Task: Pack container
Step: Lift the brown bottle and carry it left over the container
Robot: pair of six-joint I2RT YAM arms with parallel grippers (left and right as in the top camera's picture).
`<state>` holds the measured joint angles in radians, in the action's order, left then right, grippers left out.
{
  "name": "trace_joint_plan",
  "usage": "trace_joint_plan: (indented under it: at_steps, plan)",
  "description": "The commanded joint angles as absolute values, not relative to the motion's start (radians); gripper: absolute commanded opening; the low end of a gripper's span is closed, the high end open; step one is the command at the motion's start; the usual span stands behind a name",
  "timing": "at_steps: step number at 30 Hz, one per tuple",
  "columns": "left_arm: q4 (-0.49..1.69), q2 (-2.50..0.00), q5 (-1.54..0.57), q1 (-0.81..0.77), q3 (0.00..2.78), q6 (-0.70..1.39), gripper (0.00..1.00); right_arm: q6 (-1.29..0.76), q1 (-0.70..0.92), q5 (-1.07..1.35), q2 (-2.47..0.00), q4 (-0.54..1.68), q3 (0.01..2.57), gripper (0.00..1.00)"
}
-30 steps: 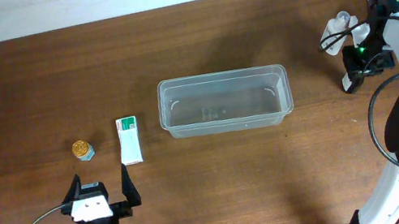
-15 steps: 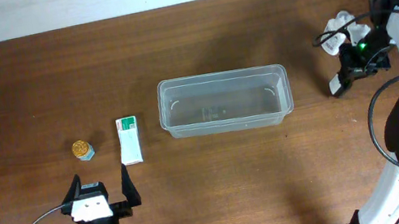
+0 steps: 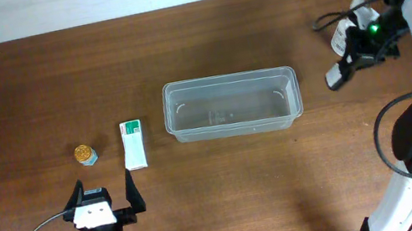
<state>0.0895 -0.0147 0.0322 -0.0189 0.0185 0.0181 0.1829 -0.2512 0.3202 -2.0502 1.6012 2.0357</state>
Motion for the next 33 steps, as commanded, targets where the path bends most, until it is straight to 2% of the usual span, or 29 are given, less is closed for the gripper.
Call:
trace_joint_plan:
  at_steps: [1, 8, 17, 33]
  plan:
    - [0.091, -0.006, 0.018, -0.012, 0.015, 0.006, 0.99, 0.183, -0.154, 0.359, -1.991, 1.66, 2.157, 0.13]
    - [0.091, -0.006, 0.018, -0.012, 0.015, 0.006, 0.99, 0.13, 0.025, 0.313, -1.99, 1.684, 2.279, 0.13]
    - [0.091, -0.006, 0.018, -0.012, 0.015, 0.007, 0.99, -0.107, 0.184, -0.002, -2.001, 1.662, 2.248, 0.13]
    - [0.091, -0.006, 0.018, -0.012, 0.014, 0.006, 0.99, -0.271, 0.212, 0.007, -2.003, 1.395, 1.919, 0.13]
